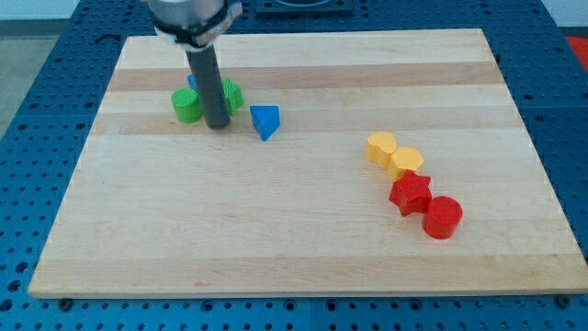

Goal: Nudge blue triangle left a bit

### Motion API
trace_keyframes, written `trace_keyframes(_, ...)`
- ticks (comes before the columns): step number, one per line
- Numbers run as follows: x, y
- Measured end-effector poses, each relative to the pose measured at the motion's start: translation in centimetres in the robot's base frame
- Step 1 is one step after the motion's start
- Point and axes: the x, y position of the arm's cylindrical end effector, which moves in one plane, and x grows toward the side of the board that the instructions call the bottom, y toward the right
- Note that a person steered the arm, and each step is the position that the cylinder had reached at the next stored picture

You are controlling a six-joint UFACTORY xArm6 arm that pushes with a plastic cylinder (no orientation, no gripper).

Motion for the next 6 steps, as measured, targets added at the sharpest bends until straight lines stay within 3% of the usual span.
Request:
trace_keyframes(1,7.1,0.8)
trace_keyframes(2,10.2,5.4)
trace_keyframes(3,4.9,13.1)
trace_keyframes(4,4.4,13.6)
trace_keyframes(6,-2.6,10.1)
